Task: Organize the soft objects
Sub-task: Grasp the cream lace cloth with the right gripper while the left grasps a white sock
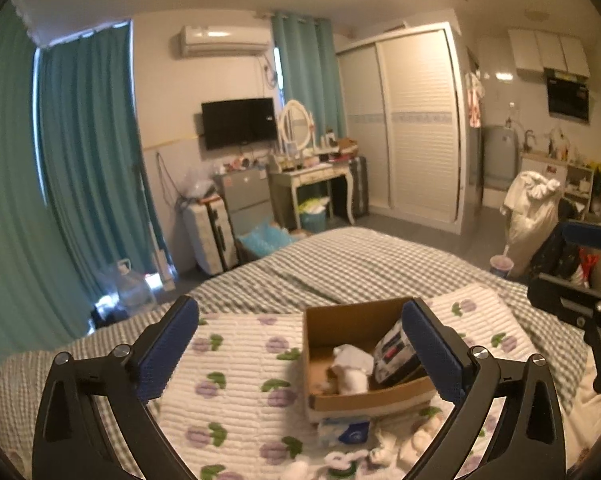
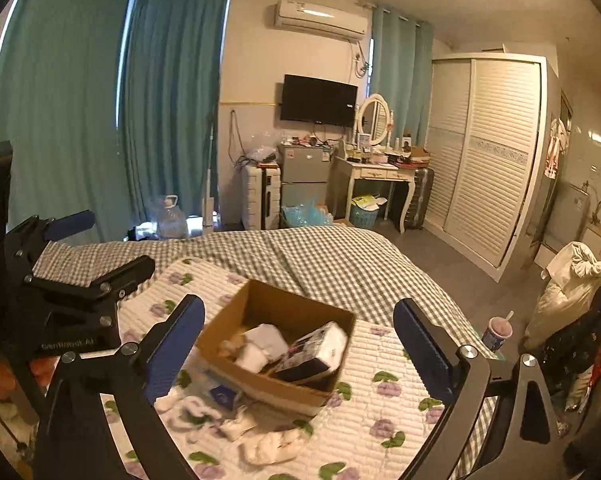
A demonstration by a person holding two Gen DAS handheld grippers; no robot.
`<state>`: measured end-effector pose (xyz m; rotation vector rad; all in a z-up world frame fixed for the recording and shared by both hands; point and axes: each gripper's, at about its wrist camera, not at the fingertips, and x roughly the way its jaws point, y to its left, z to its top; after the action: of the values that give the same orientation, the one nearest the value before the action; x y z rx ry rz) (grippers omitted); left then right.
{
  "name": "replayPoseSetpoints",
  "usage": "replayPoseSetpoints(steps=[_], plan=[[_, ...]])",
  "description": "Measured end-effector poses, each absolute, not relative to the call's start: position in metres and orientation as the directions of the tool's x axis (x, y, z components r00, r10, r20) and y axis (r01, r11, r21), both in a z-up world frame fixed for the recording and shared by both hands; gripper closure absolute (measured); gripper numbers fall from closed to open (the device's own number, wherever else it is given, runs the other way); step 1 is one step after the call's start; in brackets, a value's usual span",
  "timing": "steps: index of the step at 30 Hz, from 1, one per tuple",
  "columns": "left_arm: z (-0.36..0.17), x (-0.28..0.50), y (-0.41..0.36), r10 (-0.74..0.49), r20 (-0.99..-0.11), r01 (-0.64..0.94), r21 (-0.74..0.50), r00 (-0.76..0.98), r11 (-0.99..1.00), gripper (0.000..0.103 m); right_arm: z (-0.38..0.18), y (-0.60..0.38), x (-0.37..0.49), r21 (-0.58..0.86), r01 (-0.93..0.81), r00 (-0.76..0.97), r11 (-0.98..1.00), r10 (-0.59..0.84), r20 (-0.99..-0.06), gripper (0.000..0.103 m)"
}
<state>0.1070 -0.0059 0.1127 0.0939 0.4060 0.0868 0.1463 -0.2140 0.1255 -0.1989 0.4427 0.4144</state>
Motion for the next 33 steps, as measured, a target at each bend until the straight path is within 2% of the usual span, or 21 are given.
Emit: replayPoseSetpoints(steps=[4, 9, 17, 19, 25, 28, 30, 32, 33], plan=[[0.094, 0.093, 0.014, 0.102, -0.418, -0.058, 0.116, 0.902, 0.992, 0.0, 0.108, -0.197, 0.128, -0.095, -0.429, 0.809, 0.898, 0.336, -0.482, 0.005], [0.043, 0.095, 0.033, 0.112, -0.474, -0.039, 0.161, 0.874, 0.986, 0.0, 0.054, -0.181, 0.134, -0.027, -0.44, 0.746, 0.898, 0.349, -0.568, 0.005], [-0.054, 0.1, 0.04, 0.092, -0.585, 0.021, 0.184, 0.806, 0.983, 0.0, -0.054, -0.183, 0.164, -0.026, -0.349, 0.688, 0.937, 0.237, -0.686, 0.005], [-0.078, 0.1, 0.039, 0.068, -0.619, 0.061, 0.185, 0.783, 0.981, 0.0, -0.086, -0.192, 0.177, -0.051, -0.301, 0.661, 0.952, 0.17, -0.731, 0.005], [-0.123, 0.109, 0.059, 0.013, -0.708, 0.056, 0.074, 0.706, 0.996, 0.002, -0.138, -0.208, 0.203, -0.008, -0.242, 0.581, 0.97, 0.138, -0.802, 0.006], [-0.13, 0.111, 0.069, -0.029, -0.721, 0.042, 0.0, 0.692, 0.999, 0.002, -0.155, -0.205, 0.209, 0.017, -0.267, 0.541, 0.963, 0.165, -0.824, 0.006], [-0.132, 0.112, 0.068, -0.028, -0.728, 0.038, -0.003, 0.685, 0.999, 0.002, -0.165, -0.201, 0.211, -0.005, -0.272, 0.53, 0.962, 0.145, -0.836, 0.007], [-0.134, 0.112, 0.064, -0.023, -0.73, 0.046, 0.011, 0.683, 0.999, 0.002, -0.174, -0.199, 0.211, 0.02, -0.273, 0.502, 0.962, 0.16, -0.85, 0.017], [-0.135, 0.113, 0.063, -0.022, -0.732, 0.05, 0.016, 0.681, 0.999, 0.004, -0.177, -0.199, 0.213, 0.039, -0.272, 0.489, 0.962, 0.173, -0.855, 0.018]])
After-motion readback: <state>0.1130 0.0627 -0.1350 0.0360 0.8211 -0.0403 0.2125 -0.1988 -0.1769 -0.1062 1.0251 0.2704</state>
